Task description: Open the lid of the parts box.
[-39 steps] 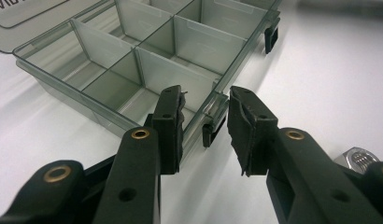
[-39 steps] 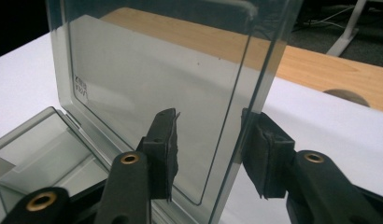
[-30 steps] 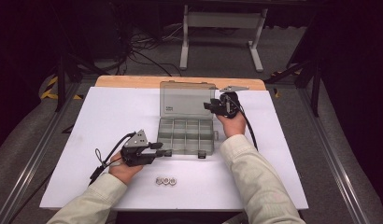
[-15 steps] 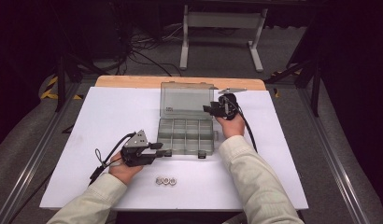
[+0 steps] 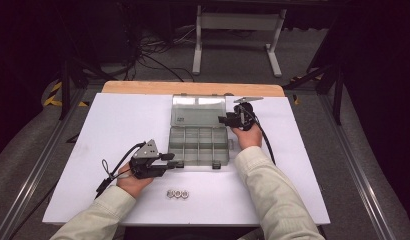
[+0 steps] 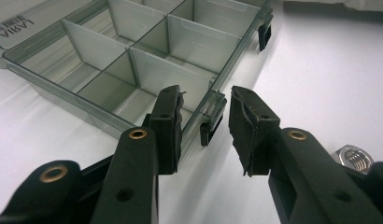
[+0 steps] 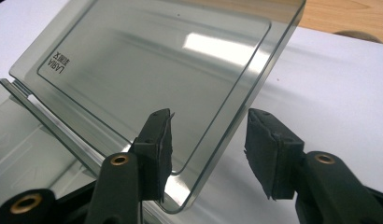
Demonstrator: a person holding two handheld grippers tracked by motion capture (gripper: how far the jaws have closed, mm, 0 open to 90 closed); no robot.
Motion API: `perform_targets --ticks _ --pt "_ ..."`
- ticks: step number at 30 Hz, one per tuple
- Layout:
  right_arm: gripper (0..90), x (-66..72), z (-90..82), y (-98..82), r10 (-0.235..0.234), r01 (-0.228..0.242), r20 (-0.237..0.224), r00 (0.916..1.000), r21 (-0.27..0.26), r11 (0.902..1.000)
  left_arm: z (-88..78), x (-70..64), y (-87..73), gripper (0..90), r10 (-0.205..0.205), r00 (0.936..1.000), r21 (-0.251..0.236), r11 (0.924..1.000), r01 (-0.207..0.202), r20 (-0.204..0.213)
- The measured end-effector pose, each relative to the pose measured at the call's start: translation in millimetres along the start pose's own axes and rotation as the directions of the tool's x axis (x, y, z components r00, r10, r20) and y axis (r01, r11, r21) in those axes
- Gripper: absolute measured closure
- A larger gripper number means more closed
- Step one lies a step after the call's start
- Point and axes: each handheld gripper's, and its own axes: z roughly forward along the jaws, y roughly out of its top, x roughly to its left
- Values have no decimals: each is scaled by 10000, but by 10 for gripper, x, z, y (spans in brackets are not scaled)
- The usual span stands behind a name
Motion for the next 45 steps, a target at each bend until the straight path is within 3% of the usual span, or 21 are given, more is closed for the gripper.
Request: perform_targets --ticks 4,10,17,28,32,38,42,45 --pt "510 -15 -13 -10 70 -70 34 10000 28 10000 -8 -4 2 641 178 9996 78 9998 -176 -215" --pt "493 -17 -61 -7 100 -100 43 9999 -68 9999 -8 -3 0 623 23 9999 60 10000 -22 -108" --pt "478 56 -150 34 -183 186 103 9998 -272 9995 -10 7 -1 615 -73 10000 9 10000 73 52" --pt "465 271 -379 100 -907 889 -290 9955 -568 9944 -80 -10 22 598 94 10000 -232 9997 -94 -13" --pt "427 425 -542 150 -1662 1624 -383 9853 -872 9829 -134 -10 34 558 129 9999 -358 9993 -133 -101" --pt "323 651 -728 189 -2406 2323 -653 9684 -1143 9659 -267 25 30 505 -121 9998 -542 9985 112 -172" --pt "274 767 -801 178 -2710 2591 -1007 9573 -1170 9587 -331 42 15 484 -182 9997 -555 9983 175 -134" --pt "241 850 -852 168 -2890 2753 -1272 9488 -1151 9544 -404 49 -31 435 -376 9993 -834 9958 381 70"
